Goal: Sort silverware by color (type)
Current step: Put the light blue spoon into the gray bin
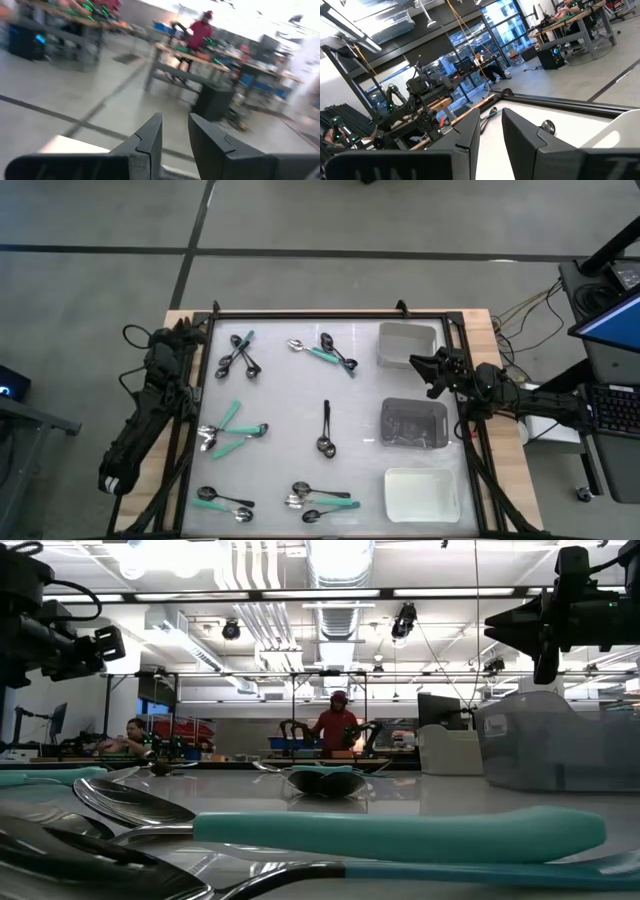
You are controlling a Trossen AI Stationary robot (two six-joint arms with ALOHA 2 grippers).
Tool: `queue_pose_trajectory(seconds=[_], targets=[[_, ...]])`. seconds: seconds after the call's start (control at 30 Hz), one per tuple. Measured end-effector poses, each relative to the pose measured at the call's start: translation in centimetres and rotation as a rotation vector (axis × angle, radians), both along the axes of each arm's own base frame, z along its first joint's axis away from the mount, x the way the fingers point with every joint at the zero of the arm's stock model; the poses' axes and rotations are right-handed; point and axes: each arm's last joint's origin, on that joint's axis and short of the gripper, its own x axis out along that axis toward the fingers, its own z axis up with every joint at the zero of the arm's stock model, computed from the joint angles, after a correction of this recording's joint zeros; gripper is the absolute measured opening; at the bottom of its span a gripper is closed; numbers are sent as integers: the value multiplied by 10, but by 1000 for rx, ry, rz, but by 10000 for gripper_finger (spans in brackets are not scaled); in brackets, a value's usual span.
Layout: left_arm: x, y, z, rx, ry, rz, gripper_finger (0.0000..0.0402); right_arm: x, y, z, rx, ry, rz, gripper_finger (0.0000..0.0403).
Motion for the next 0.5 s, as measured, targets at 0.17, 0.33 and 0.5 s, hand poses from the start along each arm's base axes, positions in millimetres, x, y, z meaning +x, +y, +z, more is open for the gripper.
queue_pose_trajectory(seconds=[0.17,0.33,0.5], targets=[[4,0,-1,-14,-37,-150,78,0,0,0,0,0,0,73],[11,-2,-2,-47,-125,-402,78,0,0,0,0,0,0,73],[20,-7,-5,-116,-168,-749,78,0,0,0,0,0,0,73]])
